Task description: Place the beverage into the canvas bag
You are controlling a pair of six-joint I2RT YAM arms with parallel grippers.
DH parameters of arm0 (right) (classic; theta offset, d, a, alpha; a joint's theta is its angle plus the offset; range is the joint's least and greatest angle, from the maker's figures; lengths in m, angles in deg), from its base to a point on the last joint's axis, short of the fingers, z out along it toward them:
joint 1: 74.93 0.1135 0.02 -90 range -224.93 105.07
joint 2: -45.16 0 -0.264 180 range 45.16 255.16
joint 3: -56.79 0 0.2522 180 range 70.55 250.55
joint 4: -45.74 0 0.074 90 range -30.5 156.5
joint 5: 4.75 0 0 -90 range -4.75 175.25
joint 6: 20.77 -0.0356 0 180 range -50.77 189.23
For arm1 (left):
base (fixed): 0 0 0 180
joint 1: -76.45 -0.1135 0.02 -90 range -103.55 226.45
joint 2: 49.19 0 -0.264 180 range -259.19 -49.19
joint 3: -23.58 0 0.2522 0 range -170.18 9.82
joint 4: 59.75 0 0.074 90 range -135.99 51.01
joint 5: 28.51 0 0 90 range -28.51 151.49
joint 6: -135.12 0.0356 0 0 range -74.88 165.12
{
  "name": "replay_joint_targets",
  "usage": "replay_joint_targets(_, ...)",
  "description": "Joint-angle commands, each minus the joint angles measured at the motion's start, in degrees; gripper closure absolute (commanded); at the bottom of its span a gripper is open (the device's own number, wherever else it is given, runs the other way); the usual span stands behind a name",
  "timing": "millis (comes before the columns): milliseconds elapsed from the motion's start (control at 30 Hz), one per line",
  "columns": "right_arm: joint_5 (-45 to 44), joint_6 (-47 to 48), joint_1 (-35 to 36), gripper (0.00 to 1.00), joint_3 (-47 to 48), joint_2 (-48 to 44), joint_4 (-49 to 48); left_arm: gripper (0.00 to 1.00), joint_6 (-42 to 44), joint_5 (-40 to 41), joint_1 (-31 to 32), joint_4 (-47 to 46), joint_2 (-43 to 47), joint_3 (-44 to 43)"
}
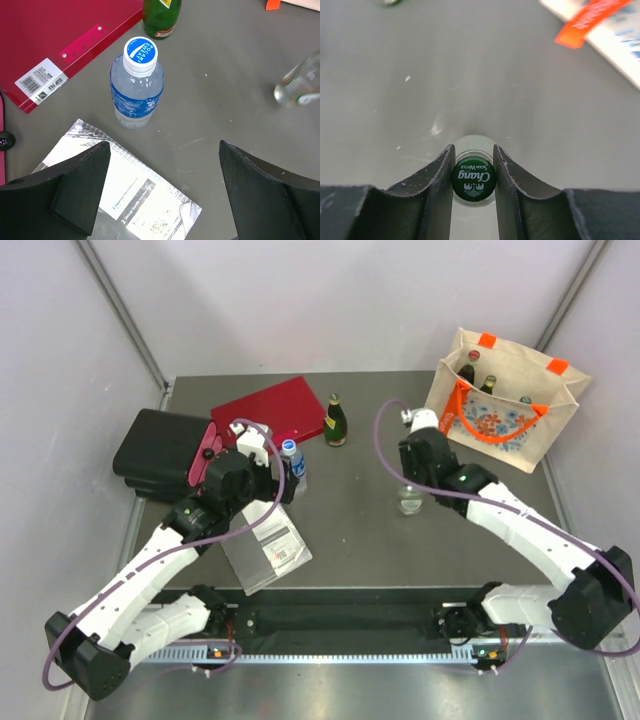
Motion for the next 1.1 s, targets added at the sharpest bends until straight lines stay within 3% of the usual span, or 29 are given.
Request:
replay_joint_targets(0, 1.6, 3.7, -5.1, 1.00, 11.4, -4.6, -1.9, 0.07, 0.7, -1.4, 0.3, -2.4, 0.7, -0.3)
replay_joint_targets(300, 5.4, 8.0, -18.2, 1.00, 29.6, -1.6, 1.0, 0.06, 0.5, -4.3, 0.2, -1.4, -0.8, -1.0)
replay_joint_targets(633, 10.4, 9.4, -33.3, 1.00, 52.4, 10.6, 2.5, 0.06, 0.2, -5.6, 0.3, -1.6, 1.3, -0.9)
replay_joint_targets(867, 12.4, 9.5, -42.9, 1.00, 60.0, 18.4, -0.2, 0.06, -0.2, -6.1, 0.2, -1.9, 1.9, -0.7)
replay_joint_targets(1067, 15.0, 11.3, -46.3, 1.00, 60.3, 23.2, -4.4, 0.06, -0.1, -5.3, 0.3, -1.8, 2.8, -0.6)
